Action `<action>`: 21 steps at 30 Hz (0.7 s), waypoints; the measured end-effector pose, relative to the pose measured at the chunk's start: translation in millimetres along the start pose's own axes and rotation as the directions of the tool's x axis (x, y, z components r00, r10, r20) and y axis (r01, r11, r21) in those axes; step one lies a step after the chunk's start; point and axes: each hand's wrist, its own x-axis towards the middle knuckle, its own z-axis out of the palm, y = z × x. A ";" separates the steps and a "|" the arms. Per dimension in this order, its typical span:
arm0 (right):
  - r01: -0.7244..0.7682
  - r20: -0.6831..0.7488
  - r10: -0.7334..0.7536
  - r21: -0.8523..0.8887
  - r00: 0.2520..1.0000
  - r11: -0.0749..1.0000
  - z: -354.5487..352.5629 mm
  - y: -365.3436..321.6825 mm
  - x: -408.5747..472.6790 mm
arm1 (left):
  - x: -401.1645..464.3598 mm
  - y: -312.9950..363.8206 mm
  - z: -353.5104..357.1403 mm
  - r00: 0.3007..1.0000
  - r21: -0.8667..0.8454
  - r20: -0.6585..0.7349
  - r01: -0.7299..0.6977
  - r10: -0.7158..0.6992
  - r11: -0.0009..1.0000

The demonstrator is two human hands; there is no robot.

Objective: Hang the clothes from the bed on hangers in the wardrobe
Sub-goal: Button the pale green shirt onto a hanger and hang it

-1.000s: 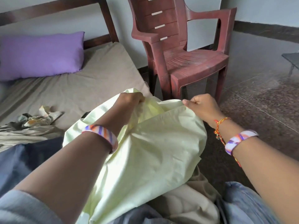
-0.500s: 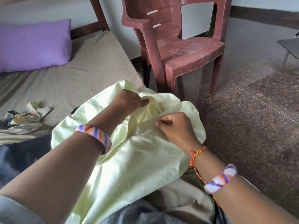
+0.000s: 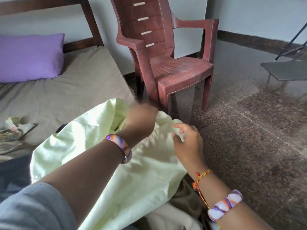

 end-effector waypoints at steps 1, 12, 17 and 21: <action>0.003 0.057 -0.005 0.032 0.998 0.999 -5.8 3.1 5.4 | 9.5 0.6 -4.2 0.987 -0.266 0.023 0.161 -0.161 0.950; -0.443 0.266 0.355 0.537 0.896 0.718 31.4 22.3 47.4 | 57.5 3.0 -6.6 0.981 -0.436 0.107 0.192 -0.161 0.879; -0.573 0.386 0.428 0.624 0.817 0.532 28.1 15.2 57.4 | 73.9 13.2 -6.2 0.967 -0.098 0.172 -0.172 0.187 0.980; -0.609 0.415 0.454 0.630 0.789 0.482 23.2 12.9 60.9 | 91.4 29.5 -7.9 0.936 -0.328 0.312 -0.055 0.163 0.943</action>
